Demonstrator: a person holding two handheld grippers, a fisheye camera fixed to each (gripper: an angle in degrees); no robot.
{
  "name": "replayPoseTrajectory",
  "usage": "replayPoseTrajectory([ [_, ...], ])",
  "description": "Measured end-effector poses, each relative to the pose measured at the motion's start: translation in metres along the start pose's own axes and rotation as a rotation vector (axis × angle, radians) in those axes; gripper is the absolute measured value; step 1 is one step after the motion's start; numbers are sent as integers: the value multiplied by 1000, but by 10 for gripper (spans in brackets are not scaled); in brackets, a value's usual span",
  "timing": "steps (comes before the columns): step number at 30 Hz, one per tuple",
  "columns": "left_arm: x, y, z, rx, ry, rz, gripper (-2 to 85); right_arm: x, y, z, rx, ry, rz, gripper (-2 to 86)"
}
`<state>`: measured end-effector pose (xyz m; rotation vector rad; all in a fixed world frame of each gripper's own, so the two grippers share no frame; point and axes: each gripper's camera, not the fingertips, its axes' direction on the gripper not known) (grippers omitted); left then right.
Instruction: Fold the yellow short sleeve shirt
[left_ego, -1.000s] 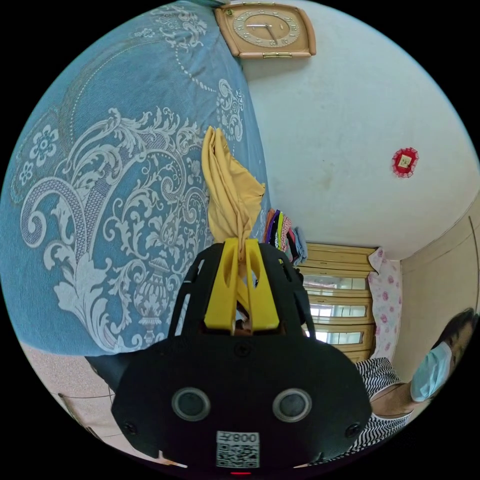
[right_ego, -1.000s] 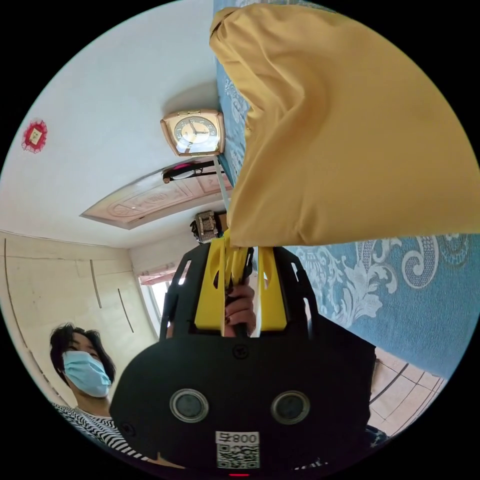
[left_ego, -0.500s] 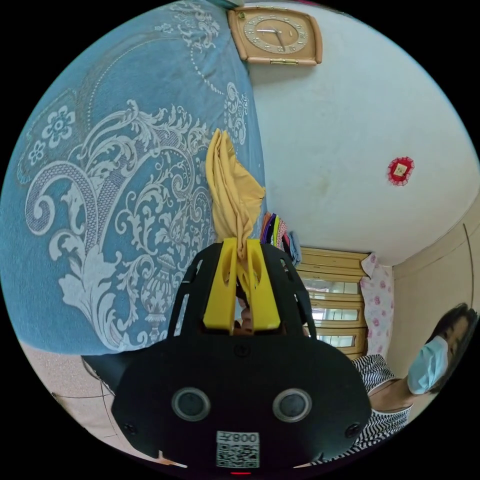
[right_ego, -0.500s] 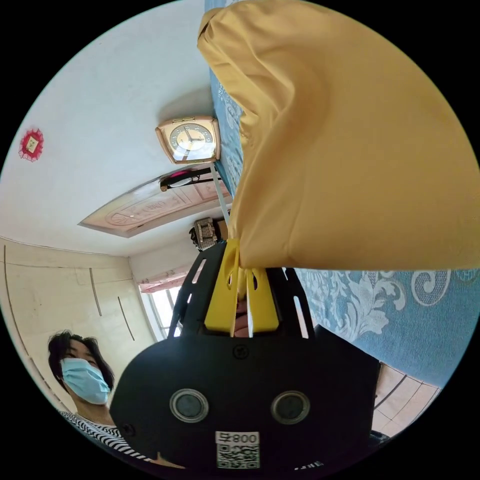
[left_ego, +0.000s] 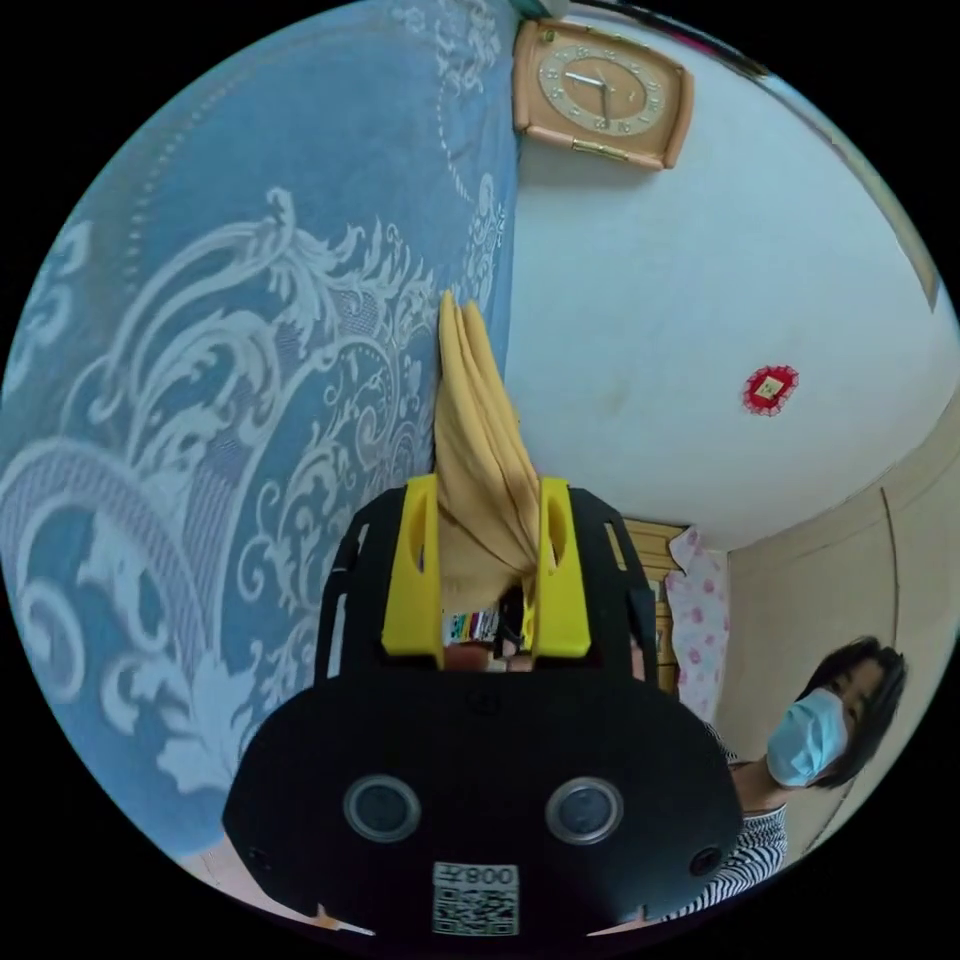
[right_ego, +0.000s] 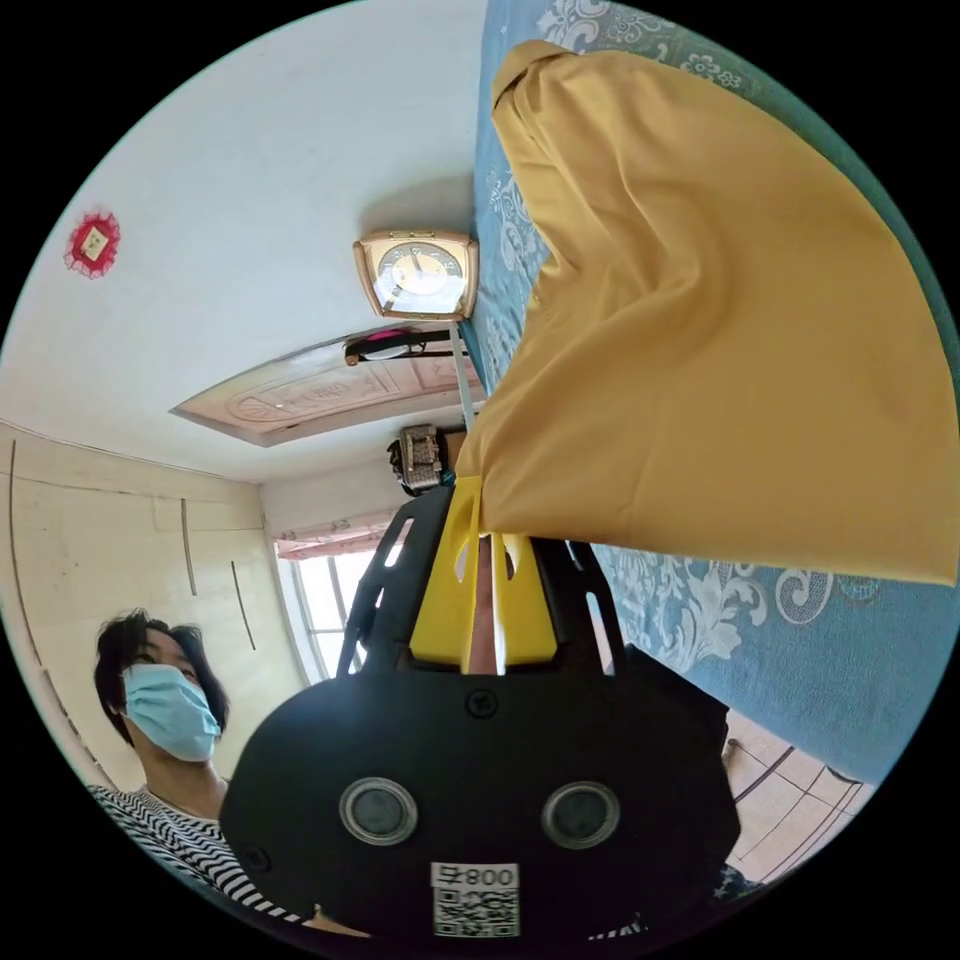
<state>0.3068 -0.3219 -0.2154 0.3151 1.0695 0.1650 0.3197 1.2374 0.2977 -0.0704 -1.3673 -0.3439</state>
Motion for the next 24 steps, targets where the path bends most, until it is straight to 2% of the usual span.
replayPoseTrajectory([
  [4, -11, -25, 32, -21, 2, -4, 152, 4, -1, -11, -27, 23, -8, -5],
  [9, -17, -50, 66, -65, -88, 11, 148, 14, -4, -24, -50, 31, -2, -5],
  [13, -22, -63, 104, -121, -187, 49, 120, 23, -7, -37, -64, 26, 8, -5],
  [17, -30, -61, 134, -125, -242, 67, 43, 27, -11, -58, -83, 39, -3, -4],
  [24, -37, -27, 163, -96, -242, 117, 25, 28, -8, -107, -134, 55, -49, -3],
])
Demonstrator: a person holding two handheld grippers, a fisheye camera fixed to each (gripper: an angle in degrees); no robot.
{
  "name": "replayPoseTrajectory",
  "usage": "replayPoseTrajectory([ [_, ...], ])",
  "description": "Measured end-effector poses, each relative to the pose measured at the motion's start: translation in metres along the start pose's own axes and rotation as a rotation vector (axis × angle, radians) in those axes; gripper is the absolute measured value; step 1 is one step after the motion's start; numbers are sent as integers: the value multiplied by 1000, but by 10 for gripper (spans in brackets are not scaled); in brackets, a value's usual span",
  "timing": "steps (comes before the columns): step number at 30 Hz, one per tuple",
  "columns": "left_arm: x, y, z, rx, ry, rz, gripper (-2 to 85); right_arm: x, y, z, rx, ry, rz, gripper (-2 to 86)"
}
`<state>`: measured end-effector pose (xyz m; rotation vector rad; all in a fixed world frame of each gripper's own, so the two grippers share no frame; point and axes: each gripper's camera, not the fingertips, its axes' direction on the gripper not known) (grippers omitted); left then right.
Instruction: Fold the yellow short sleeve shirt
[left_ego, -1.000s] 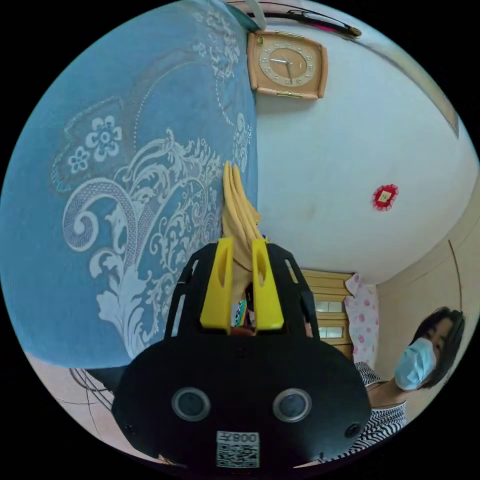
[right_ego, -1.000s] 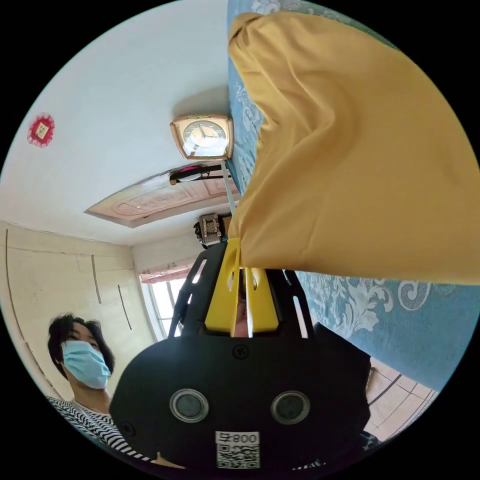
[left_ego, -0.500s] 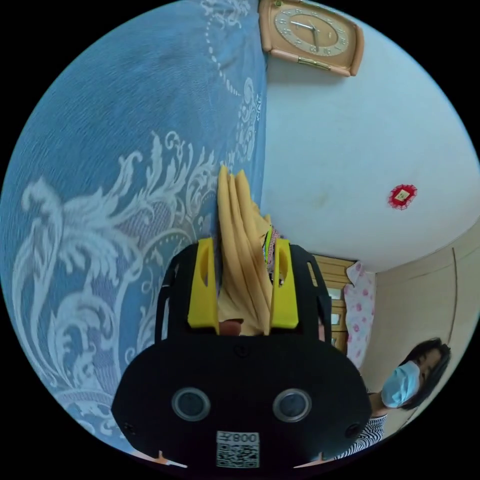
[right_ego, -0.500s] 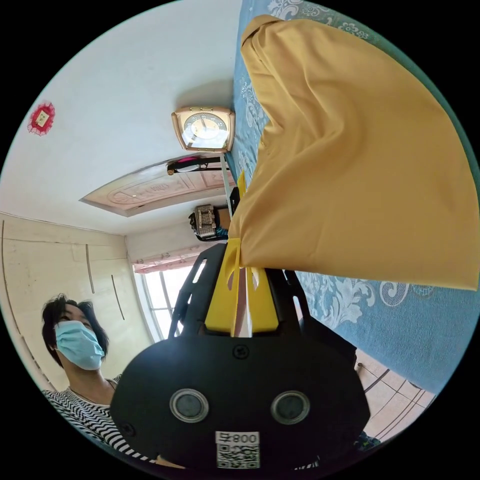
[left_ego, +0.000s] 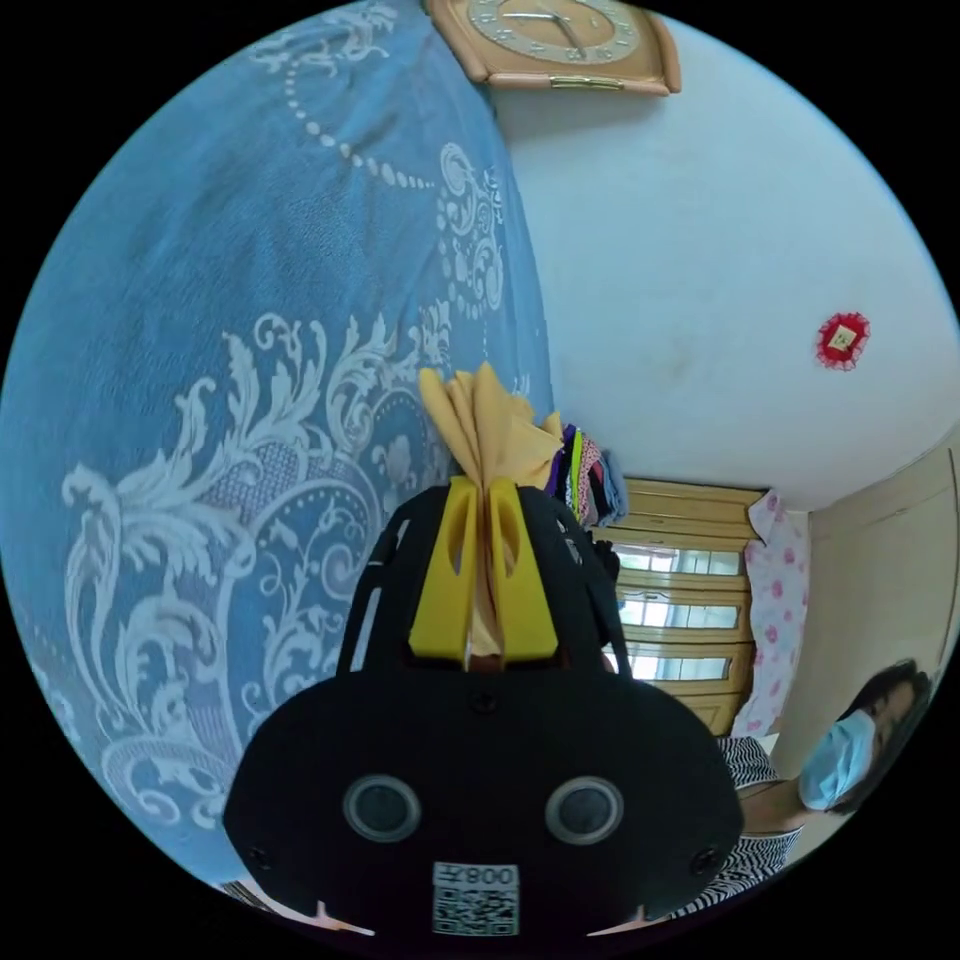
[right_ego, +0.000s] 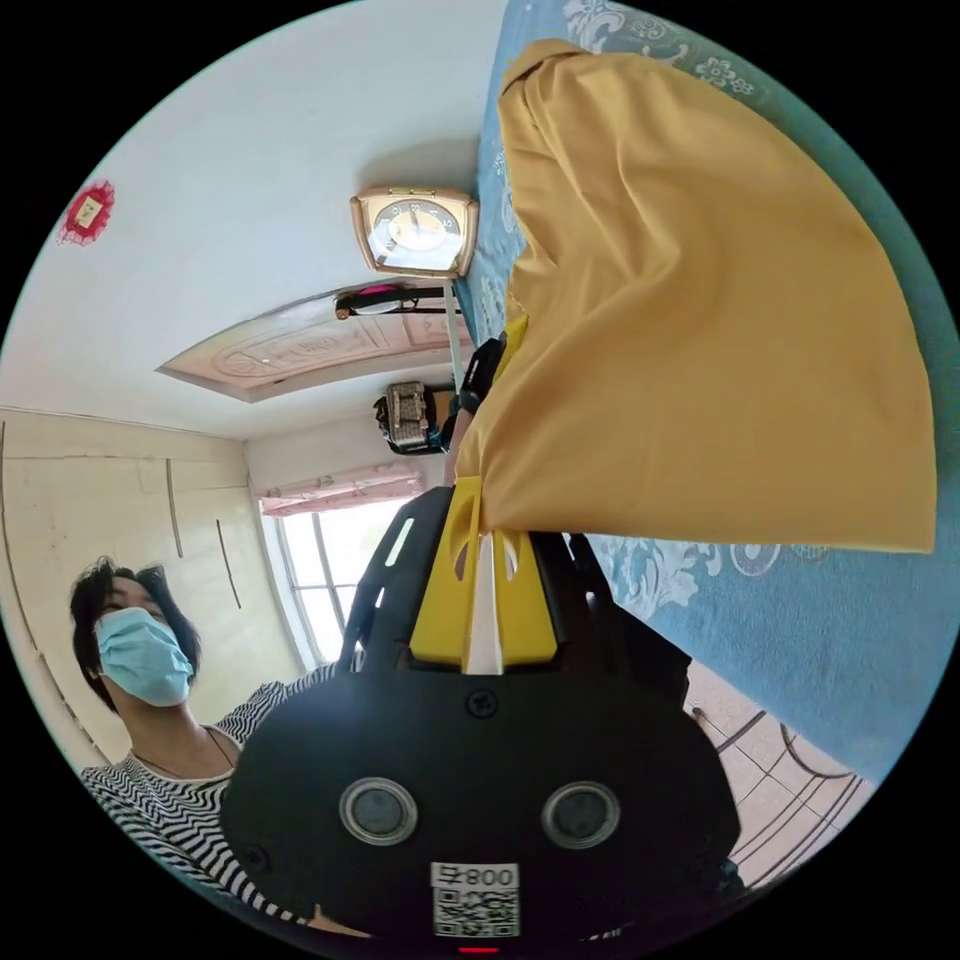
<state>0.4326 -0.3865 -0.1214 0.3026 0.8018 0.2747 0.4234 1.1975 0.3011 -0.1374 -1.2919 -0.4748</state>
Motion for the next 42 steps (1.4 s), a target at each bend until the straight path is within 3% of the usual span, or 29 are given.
replayPoseTrajectory([
  [20, 120, 149, 176, -4, 173, 341, 21, -51, 149, -312, 162, -150, -349, 2],
  [33, 78, 195, 332, -59, 188, 310, 23, 23, 223, -465, 258, -227, -405, 4],
  [42, 51, 142, 470, -152, 141, 278, 23, 94, 209, -552, 336, -268, -371, 3],
])
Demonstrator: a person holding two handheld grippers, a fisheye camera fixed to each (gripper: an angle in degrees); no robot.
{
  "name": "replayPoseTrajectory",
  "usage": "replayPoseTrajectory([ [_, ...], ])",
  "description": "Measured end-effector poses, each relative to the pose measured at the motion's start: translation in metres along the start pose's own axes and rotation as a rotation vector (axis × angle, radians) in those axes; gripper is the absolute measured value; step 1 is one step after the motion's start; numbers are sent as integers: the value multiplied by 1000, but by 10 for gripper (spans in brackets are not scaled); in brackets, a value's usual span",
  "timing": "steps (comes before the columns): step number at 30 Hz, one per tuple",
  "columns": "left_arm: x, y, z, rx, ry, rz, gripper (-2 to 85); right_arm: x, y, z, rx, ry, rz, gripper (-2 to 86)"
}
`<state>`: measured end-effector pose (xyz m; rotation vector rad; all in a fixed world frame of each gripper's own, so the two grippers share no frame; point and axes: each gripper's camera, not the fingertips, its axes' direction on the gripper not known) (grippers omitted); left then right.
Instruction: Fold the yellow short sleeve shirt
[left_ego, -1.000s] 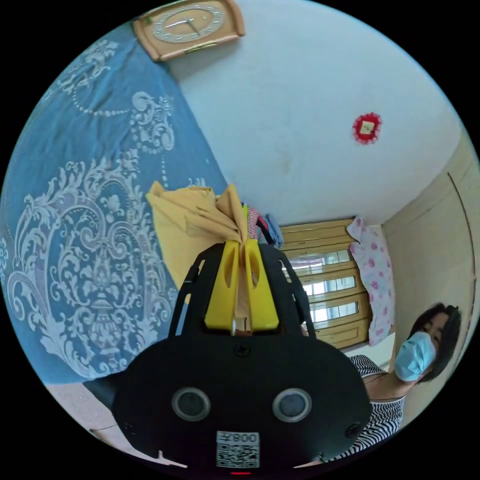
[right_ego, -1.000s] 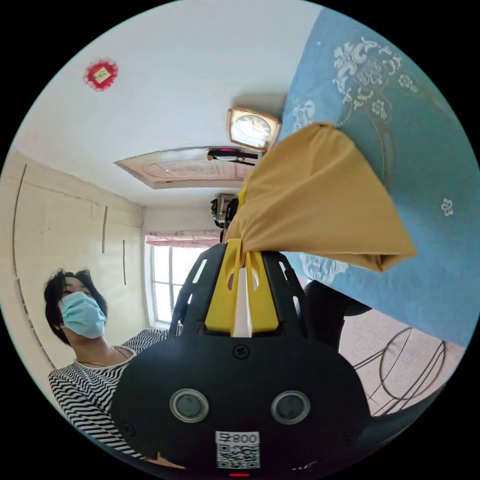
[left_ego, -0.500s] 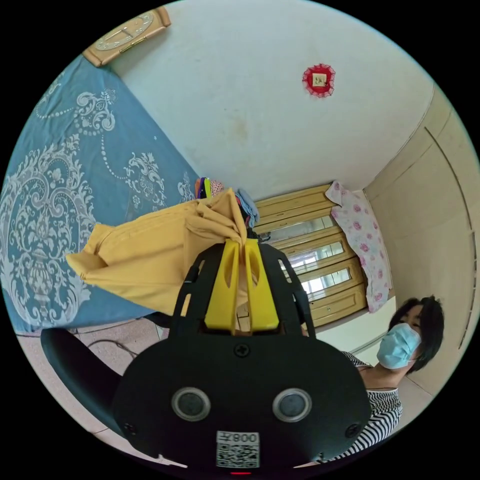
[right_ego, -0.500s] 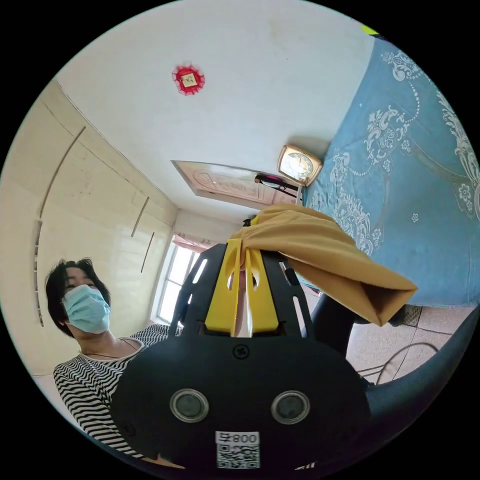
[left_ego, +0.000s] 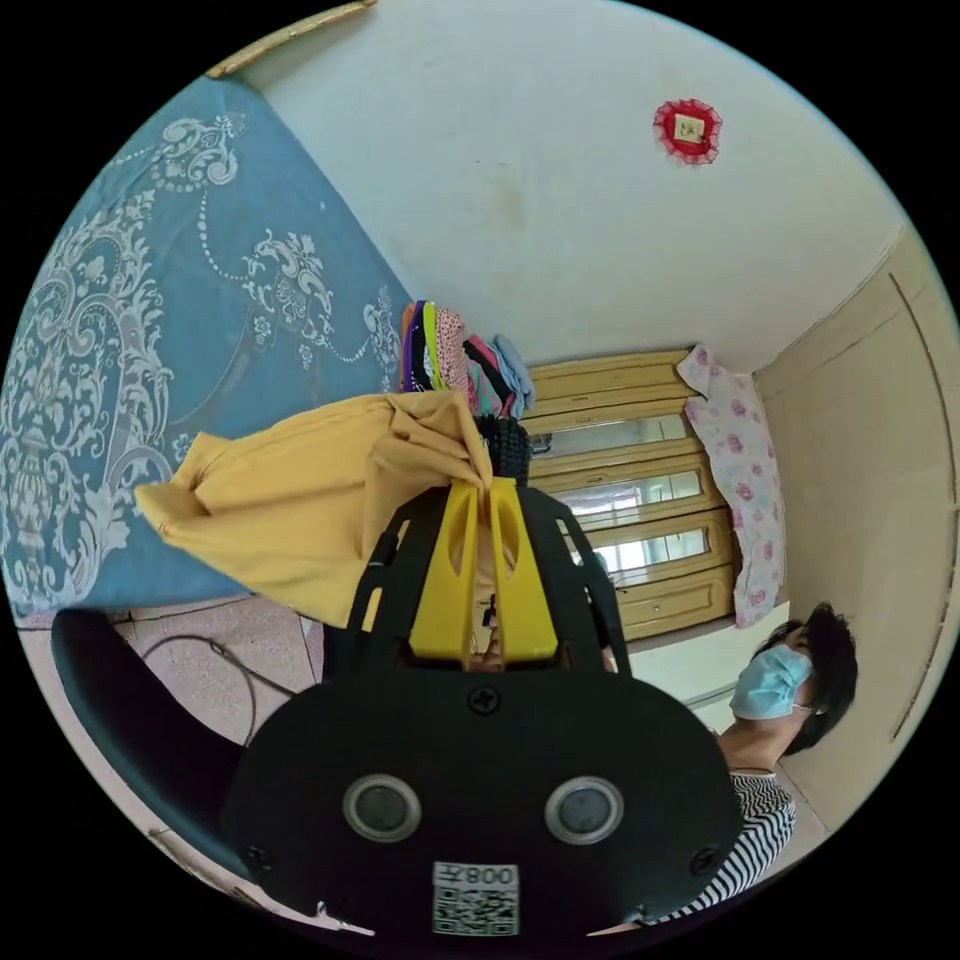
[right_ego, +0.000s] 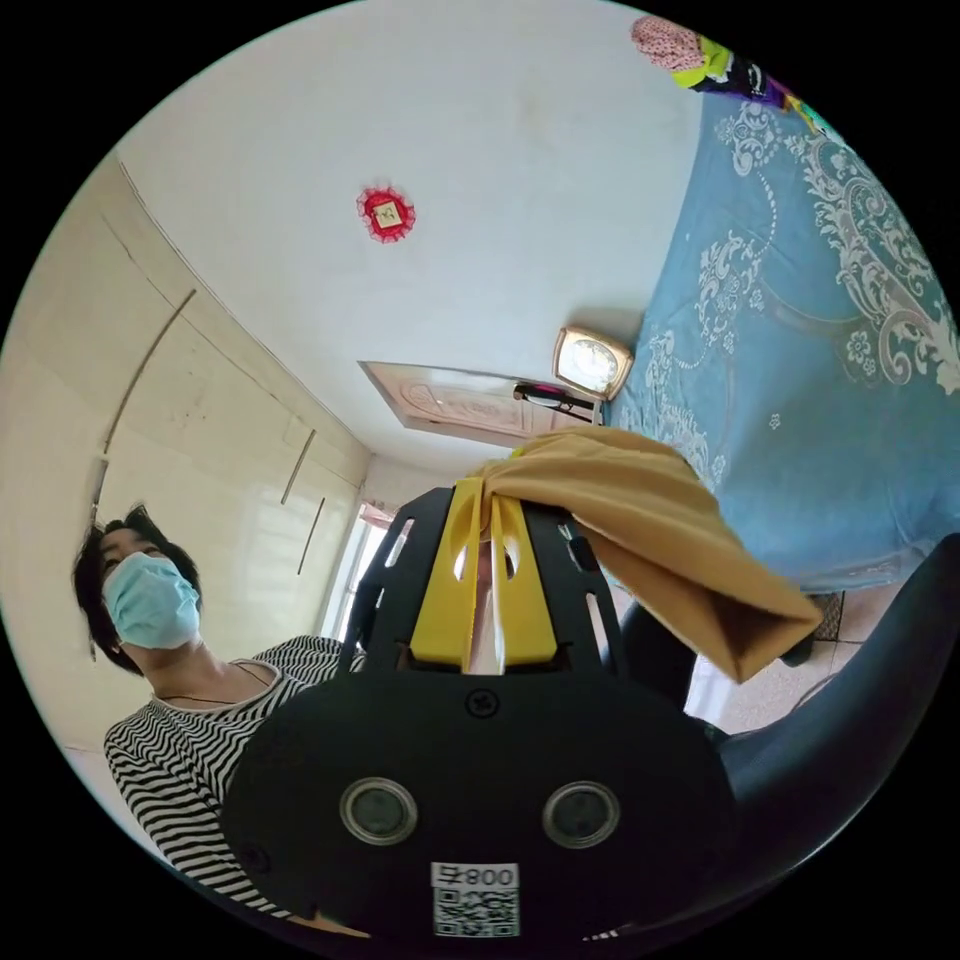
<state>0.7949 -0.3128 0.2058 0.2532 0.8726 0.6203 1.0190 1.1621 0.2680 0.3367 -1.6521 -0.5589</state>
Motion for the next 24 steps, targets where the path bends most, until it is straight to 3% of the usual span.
replayPoseTrajectory([
  [6, -49, -111, 119, -119, 4, 14, 23, 42, -84, -69, 100, 34, -1, 2],
  [12, -71, -286, 286, -243, 102, 135, 24, 42, -246, -149, 209, 157, -139, 3],
  [17, -40, -436, 441, -302, 253, 297, 24, -30, -402, -220, 321, 323, -396, 4],
  [24, -55, -548, 579, -351, 180, 421, 25, -41, -506, -267, 346, 629, -494, 6],
])
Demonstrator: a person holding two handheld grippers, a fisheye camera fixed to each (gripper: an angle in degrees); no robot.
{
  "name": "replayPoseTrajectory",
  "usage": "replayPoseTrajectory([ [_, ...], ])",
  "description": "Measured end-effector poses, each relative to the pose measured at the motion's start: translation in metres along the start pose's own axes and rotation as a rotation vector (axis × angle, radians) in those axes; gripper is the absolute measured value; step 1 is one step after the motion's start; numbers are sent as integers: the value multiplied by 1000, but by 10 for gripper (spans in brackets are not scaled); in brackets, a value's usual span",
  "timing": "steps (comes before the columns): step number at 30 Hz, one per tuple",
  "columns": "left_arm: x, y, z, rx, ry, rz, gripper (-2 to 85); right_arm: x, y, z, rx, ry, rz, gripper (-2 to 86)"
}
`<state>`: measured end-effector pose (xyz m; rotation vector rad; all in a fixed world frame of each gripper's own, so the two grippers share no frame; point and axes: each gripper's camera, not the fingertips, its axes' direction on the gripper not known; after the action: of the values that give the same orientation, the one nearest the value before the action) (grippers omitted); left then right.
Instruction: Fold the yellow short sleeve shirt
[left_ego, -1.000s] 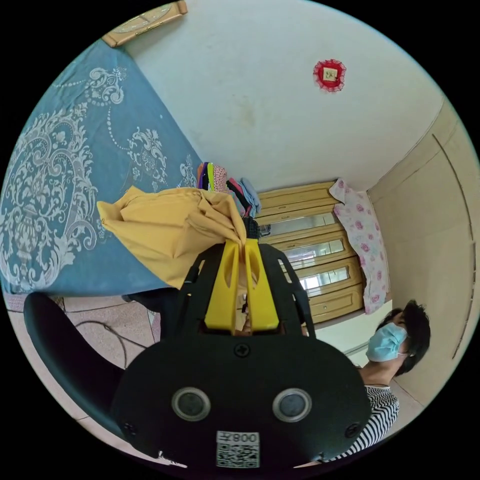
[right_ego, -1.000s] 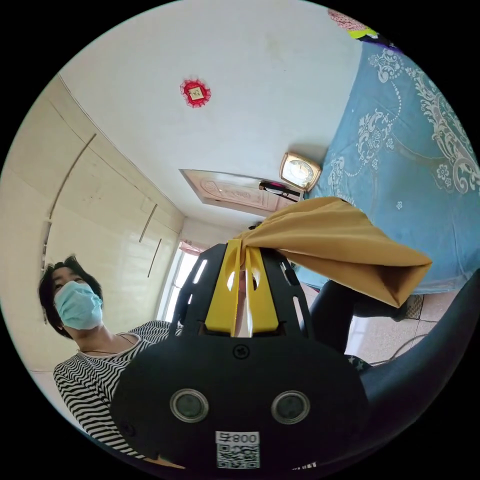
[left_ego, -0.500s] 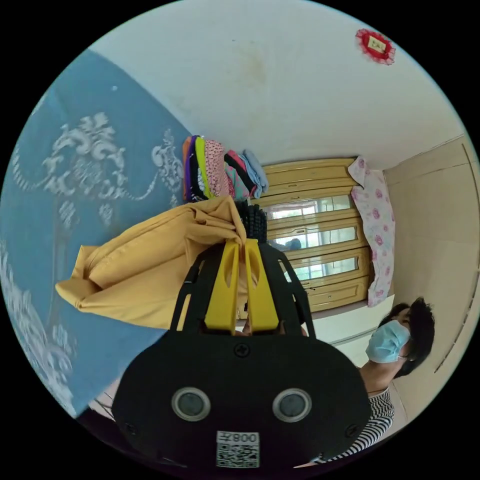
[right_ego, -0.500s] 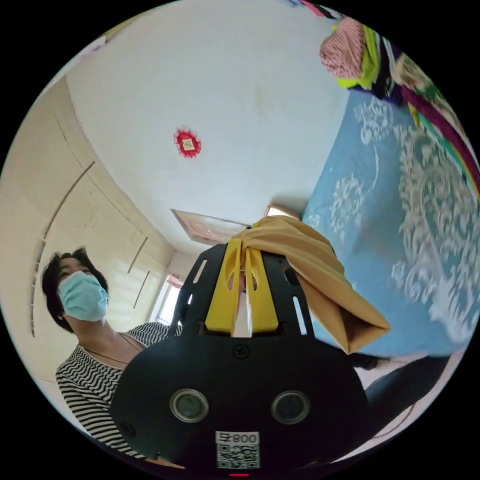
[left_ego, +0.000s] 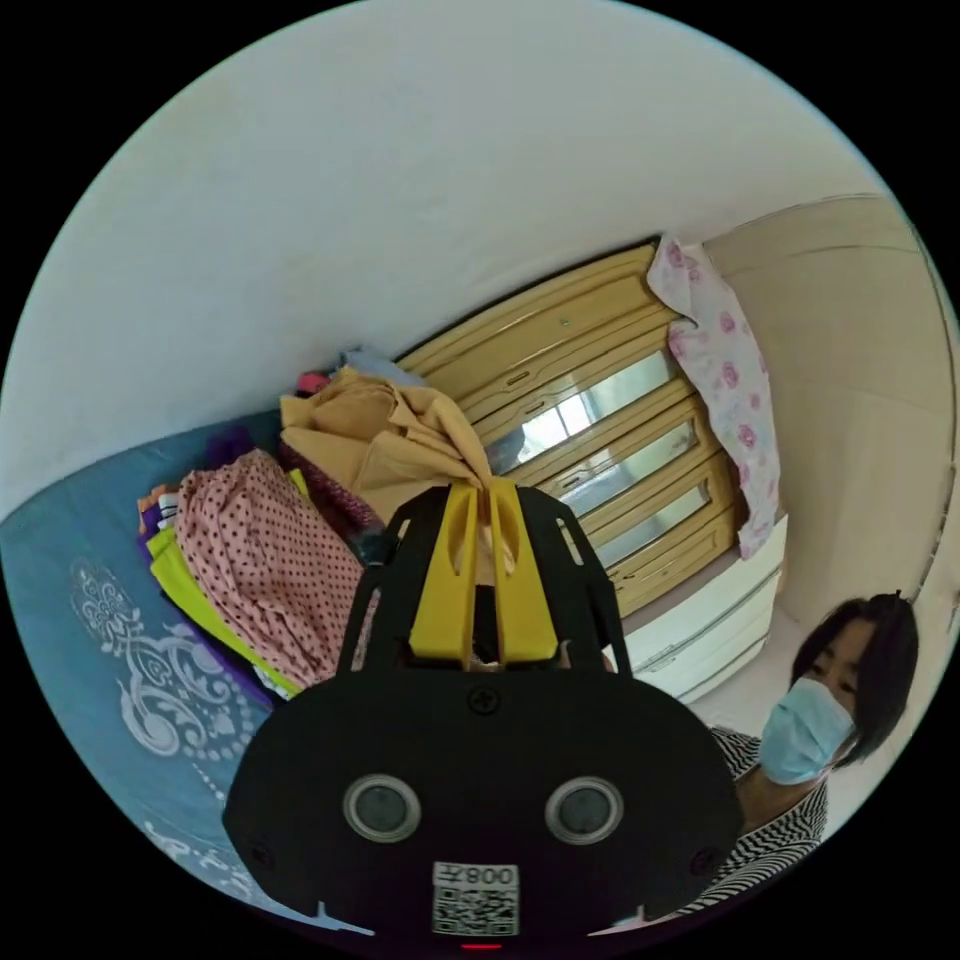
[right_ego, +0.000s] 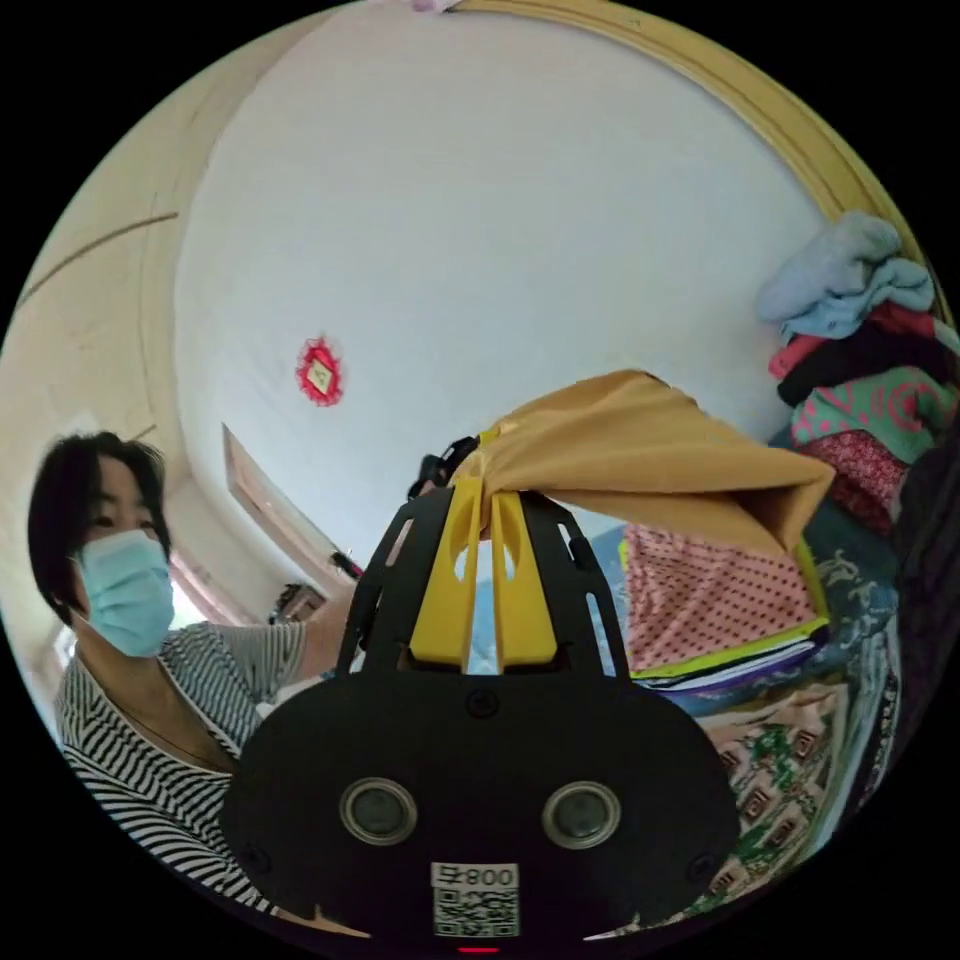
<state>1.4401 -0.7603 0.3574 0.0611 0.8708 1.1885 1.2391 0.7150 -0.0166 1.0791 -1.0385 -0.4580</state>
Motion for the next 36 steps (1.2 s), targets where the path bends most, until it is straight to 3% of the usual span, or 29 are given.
replayPoseTrajectory([
  [6, -192, -13, 61, -184, -190, -266, 24, 157, 57, 81, -201, 240, 227, 6],
  [8, -254, -3, 69, -199, -184, -373, 24, 208, 92, 110, -285, 214, 343, 7],
  [11, -297, -3, 66, -179, -140, -377, 24, 227, 111, 121, -269, 185, 352, 6],
  [18, -358, -14, 56, -180, -173, -342, 22, 240, 120, 148, -308, 236, 301, 8],
  [26, -370, -5, 18, 53, -228, -247, 7, 263, 143, 131, -216, 165, 403, 11],
  [31, -370, -21, 58, -72, -196, -111, 3, 248, 128, 86, -75, 241, 375, 2],
  [36, -407, -28, 91, -213, -402, -98, 2, 253, 56, 86, -70, 464, 203, 0],
])
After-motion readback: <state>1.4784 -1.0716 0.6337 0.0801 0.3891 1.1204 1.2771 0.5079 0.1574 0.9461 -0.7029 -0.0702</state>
